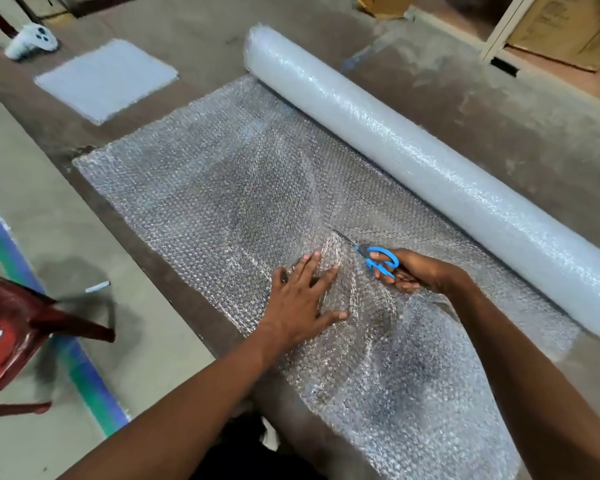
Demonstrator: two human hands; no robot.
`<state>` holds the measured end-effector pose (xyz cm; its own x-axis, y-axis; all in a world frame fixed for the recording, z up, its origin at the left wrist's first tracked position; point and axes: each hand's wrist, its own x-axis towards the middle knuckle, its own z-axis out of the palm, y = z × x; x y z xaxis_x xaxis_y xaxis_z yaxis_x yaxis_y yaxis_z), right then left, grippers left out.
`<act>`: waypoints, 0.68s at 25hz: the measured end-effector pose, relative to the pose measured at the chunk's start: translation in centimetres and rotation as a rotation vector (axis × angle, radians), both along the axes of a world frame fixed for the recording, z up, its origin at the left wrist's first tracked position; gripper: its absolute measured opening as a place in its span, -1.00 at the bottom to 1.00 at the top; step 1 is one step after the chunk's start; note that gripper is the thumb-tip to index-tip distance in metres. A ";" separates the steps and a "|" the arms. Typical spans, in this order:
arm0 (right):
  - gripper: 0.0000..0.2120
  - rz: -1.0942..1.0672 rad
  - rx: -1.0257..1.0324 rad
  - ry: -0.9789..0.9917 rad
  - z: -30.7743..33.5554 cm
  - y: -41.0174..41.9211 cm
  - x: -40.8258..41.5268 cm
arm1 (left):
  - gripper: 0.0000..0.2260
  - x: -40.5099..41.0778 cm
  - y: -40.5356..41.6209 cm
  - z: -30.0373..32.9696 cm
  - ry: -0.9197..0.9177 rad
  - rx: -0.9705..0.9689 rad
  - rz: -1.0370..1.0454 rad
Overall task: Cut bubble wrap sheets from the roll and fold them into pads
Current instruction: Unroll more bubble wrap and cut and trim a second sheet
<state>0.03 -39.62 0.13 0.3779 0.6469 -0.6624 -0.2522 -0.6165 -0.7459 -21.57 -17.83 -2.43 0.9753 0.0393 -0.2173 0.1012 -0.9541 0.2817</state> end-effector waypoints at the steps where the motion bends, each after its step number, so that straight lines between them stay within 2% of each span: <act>1: -0.55 -0.010 -0.001 -0.002 0.0 0.0 0.0 | -0.18 -0.1 0.2 0.1 0.002 0.009 -0.011; 3: -0.57 -0.016 -0.013 -0.037 0.2 0.0 -0.5 | -0.18 -0.4 0.5 -0.1 -0.001 0.014 -0.023; 7: -0.45 0.008 -0.024 -0.025 0.2 0.8 -0.7 | -0.17 -0.6 0.7 -0.5 0.004 0.012 -0.019; 10: -0.48 0.014 -0.008 0.021 -0.6 1.7 -0.1 | -0.16 -0.5 0.6 -0.4 0.015 0.019 -0.011; 17: -0.56 0.043 0.007 -0.047 -0.4 3.7 -0.2 | -0.14 -0.6 0.5 -0.1 0.031 0.029 -0.002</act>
